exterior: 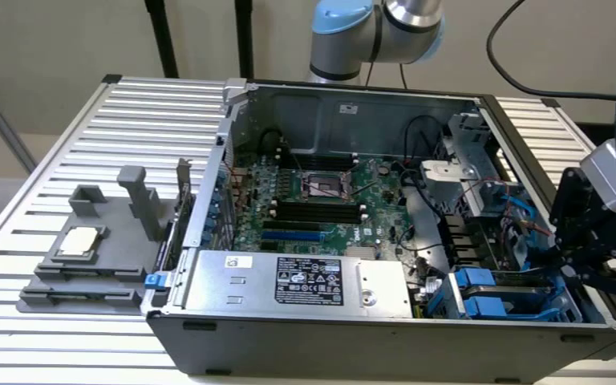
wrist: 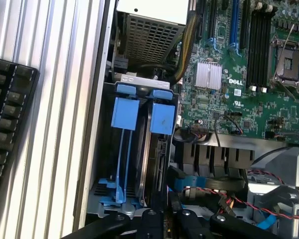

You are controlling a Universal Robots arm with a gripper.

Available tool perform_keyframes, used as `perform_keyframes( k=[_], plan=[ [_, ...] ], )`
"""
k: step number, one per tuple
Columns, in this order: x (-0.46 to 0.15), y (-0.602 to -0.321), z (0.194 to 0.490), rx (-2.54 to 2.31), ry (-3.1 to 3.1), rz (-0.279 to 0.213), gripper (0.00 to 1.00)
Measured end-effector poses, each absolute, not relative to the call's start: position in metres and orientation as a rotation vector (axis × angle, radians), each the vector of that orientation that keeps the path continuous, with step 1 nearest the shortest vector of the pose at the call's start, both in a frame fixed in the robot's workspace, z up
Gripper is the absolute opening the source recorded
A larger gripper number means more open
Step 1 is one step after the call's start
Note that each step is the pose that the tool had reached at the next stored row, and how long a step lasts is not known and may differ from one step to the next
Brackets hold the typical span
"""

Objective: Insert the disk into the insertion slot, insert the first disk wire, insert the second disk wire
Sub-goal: 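Insert the first disk wire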

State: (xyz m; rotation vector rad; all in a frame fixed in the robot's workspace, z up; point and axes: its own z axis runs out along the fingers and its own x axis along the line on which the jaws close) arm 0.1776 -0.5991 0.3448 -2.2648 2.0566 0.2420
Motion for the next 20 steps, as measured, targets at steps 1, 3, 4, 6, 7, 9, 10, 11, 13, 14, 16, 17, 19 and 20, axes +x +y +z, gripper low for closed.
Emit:
perform_keyframes(
  k=[1,3,4,6,7,9,10,11,13,14,16,17,19,20],
  plan=[
    [0.175,-0.599,0.345,-2.267,2.055,0.242,0.17],
    [0.170,-0.599,0.345,-2.270,2.051,0.242,0.17],
    [0.168,-0.600,0.345,-2.271,2.050,0.242,0.17],
    [0.161,-0.600,0.345,-2.272,2.049,0.242,0.17],
    [0.158,-0.601,0.345,-2.273,2.049,0.242,0.17],
    [0.154,-0.602,0.345,-2.273,2.048,0.242,0.17],
    [0.153,-0.602,0.345,-2.273,2.048,0.241,0.17],
    [0.152,-0.602,0.345,-2.272,2.046,0.237,0.17],
    [0.151,-0.602,0.344,-2.268,2.041,0.224,0.17],
    [0.150,-0.602,0.343,-2.266,2.038,0.218,0.17],
    [0.150,-0.602,0.342,-2.262,2.033,0.205,0.17],
    [0.150,-0.602,0.341,-2.260,2.032,0.200,0.17],
    [0.149,-0.601,0.341,-2.257,2.032,0.196,0.17],
    [0.149,-0.602,0.341,-2.256,2.033,0.196,0.17]
  ],
)
